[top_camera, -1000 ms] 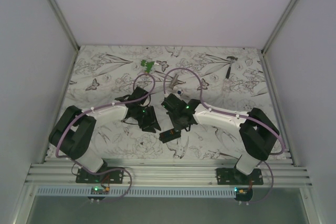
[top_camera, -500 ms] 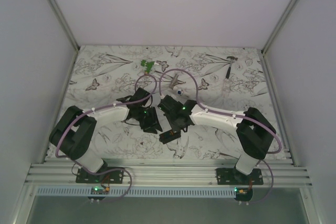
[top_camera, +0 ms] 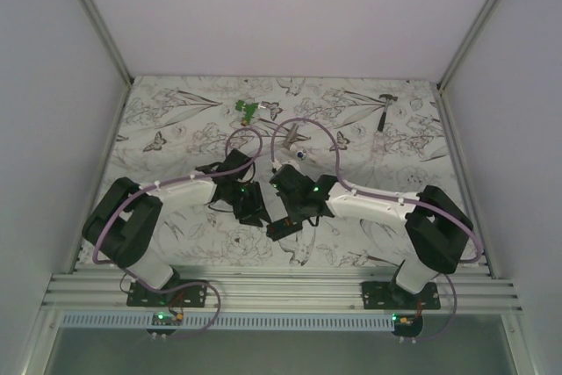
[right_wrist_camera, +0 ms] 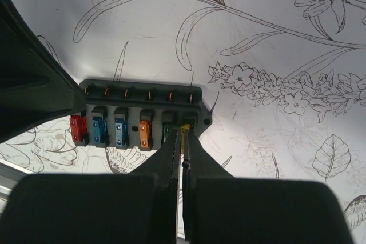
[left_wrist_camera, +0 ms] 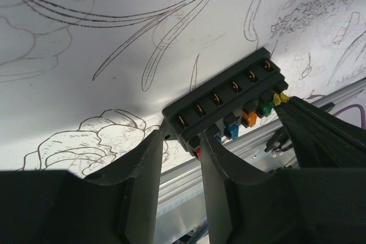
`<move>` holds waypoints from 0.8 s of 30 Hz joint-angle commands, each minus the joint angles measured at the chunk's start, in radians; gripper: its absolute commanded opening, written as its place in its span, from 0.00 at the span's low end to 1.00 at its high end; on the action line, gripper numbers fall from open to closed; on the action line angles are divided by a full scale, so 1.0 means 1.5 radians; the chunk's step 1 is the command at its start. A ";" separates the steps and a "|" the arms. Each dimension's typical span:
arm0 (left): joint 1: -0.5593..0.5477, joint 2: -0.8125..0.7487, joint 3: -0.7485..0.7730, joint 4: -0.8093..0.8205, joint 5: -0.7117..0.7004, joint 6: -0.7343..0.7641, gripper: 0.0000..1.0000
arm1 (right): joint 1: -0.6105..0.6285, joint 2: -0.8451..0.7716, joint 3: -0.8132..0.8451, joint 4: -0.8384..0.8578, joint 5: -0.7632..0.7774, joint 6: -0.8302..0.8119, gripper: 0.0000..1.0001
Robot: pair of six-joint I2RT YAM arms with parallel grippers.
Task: Snap on the fuse box
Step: Install the fuse at the fuse box base.
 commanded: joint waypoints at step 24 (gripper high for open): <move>-0.046 -0.045 -0.019 -0.028 0.031 -0.047 0.35 | -0.016 -0.048 -0.017 -0.037 -0.016 -0.050 0.23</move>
